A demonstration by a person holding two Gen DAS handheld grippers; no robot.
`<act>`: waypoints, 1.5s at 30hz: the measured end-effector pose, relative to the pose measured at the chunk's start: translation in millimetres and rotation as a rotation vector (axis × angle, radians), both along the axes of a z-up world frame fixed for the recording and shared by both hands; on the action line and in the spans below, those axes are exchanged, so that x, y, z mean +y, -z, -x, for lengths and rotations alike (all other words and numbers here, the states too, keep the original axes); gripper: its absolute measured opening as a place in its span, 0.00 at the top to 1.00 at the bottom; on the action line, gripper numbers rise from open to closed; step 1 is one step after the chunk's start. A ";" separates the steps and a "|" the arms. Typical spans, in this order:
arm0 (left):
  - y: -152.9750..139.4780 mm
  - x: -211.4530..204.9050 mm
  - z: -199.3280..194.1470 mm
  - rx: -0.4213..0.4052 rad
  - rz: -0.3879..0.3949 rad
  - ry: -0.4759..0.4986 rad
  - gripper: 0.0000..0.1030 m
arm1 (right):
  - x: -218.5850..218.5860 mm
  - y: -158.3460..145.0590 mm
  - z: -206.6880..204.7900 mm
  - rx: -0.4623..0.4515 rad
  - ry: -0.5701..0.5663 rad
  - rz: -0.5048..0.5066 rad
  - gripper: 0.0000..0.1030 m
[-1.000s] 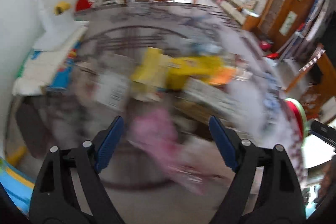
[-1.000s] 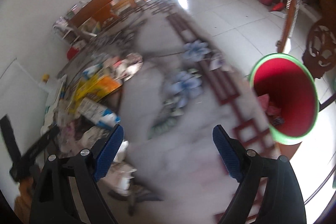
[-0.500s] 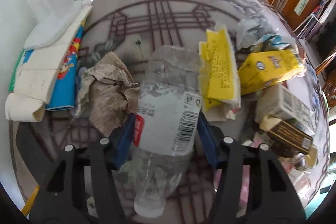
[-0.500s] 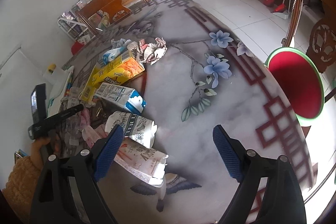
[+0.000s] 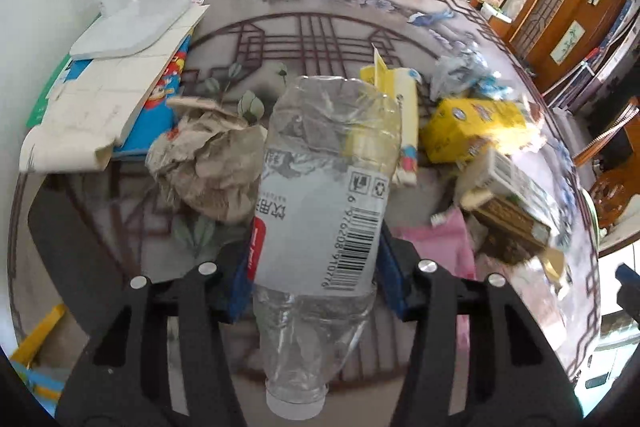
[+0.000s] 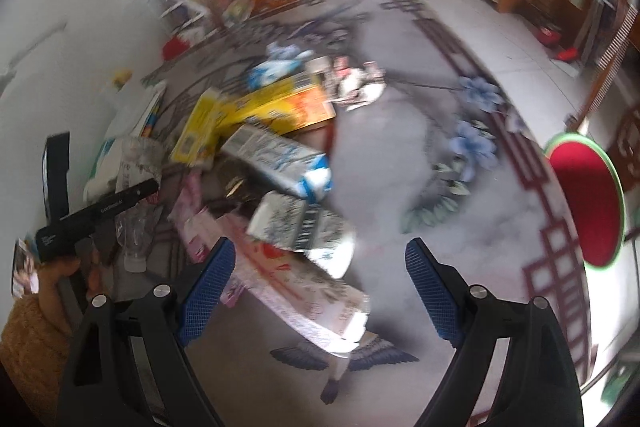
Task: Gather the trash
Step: 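Grasp the clear plastic bottle with the left gripper, then grasp the long pink-and-white snack box with the right gripper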
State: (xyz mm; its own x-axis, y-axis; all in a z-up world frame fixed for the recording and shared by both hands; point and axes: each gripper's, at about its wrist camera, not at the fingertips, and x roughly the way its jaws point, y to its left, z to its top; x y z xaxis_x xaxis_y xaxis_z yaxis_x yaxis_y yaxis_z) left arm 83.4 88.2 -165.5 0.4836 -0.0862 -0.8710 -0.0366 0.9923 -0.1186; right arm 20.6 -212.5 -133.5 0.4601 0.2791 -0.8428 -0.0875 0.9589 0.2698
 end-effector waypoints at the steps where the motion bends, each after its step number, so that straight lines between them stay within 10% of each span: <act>1: -1.0 -1.1 8.0 0.002 0.006 0.005 0.51 | 4.9 1.5 -1.0 0.006 -0.023 0.002 0.19; 15: 25.2 -9.9 37.3 0.102 0.003 0.014 0.50 | 43.6 49.1 1.3 0.171 -0.214 0.089 0.21; 22: 17.8 -13.1 38.7 0.074 0.007 0.017 0.40 | 46.0 55.5 16.0 0.288 -0.285 0.006 0.38; 35: 26.1 -9.6 34.1 0.092 -0.015 0.017 0.49 | 71.6 71.4 -10.4 0.251 -0.282 0.057 0.36; 41: 10.8 -7.7 48.3 0.038 -0.003 -0.014 0.50 | 67.7 70.3 -7.6 0.247 -0.272 0.022 0.64; 45: -9.7 -11.8 55.2 -0.022 0.009 -0.024 0.50 | 56.7 37.2 0.0 0.141 -0.258 -0.025 0.65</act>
